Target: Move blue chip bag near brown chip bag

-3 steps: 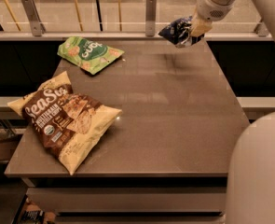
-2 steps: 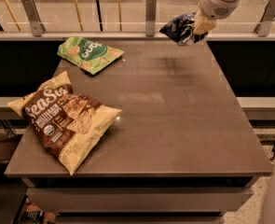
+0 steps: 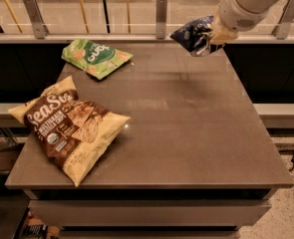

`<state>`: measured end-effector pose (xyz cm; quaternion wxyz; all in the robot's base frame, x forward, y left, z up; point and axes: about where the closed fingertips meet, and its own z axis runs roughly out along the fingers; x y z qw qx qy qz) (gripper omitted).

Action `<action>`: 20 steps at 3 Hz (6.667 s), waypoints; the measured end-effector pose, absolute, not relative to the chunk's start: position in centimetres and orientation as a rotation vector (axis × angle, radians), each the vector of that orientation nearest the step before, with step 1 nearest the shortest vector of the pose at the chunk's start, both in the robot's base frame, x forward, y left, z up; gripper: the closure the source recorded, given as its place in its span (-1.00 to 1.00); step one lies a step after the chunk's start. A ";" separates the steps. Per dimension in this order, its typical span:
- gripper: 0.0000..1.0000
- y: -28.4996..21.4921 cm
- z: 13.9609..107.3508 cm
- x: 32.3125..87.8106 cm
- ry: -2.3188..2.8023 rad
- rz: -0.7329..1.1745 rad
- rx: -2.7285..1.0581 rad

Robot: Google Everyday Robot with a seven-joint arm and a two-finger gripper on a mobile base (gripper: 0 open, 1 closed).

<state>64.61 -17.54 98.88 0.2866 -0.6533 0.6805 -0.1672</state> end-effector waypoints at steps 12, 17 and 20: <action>1.00 -14.3 88.2 49.0 1.815 -0.267 -1.649; -0.30 -11.5 87.3 47.0 1.659 -0.220 -2.082; -1.00 -11.4 87.3 46.9 1.658 -0.220 -2.084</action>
Offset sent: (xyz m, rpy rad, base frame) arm -0.0899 0.0647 -0.0167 0.0044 -0.0391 0.0347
